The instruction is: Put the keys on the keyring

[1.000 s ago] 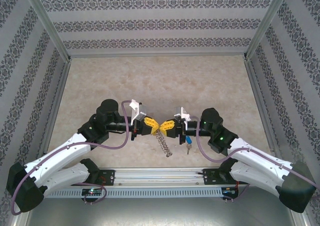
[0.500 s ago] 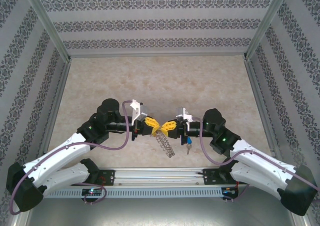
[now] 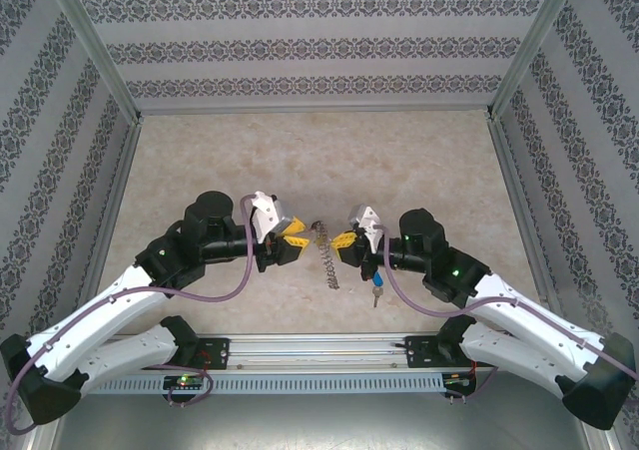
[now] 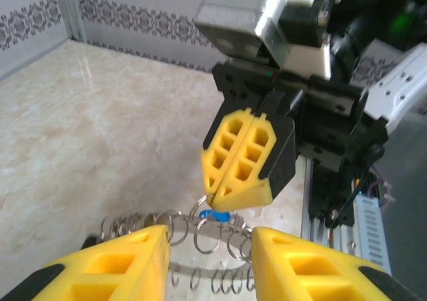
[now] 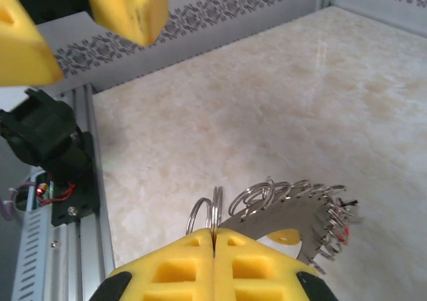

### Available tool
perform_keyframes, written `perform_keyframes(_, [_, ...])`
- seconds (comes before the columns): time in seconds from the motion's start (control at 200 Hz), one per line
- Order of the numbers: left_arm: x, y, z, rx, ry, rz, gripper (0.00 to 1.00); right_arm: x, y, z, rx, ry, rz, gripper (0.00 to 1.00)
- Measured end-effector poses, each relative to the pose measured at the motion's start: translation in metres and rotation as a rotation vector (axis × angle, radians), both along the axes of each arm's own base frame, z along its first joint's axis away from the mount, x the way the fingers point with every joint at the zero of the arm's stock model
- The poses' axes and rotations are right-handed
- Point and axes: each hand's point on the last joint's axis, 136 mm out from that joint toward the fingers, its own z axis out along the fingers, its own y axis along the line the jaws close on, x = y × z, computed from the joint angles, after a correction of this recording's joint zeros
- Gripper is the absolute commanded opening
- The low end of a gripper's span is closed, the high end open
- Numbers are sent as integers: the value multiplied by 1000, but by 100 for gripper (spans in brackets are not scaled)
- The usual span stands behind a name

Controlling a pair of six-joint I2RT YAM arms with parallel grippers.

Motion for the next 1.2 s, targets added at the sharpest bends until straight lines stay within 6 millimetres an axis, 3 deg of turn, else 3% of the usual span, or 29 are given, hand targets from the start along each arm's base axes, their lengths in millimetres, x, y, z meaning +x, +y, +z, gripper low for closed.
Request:
perform_keyframes(0.395, [-3,-4,-30,171,-2,-25,34,-8,12,9,-215,45,-2,0])
perform_keyframes(0.764, [-8,-6,-29,172,-21,-65,26,-24,17,24,-309,113,53,0])
perform_keyframes(1.199, [-27,-12,-19,113,-2,-167,18,-40,19,25,-298,146,126,0])
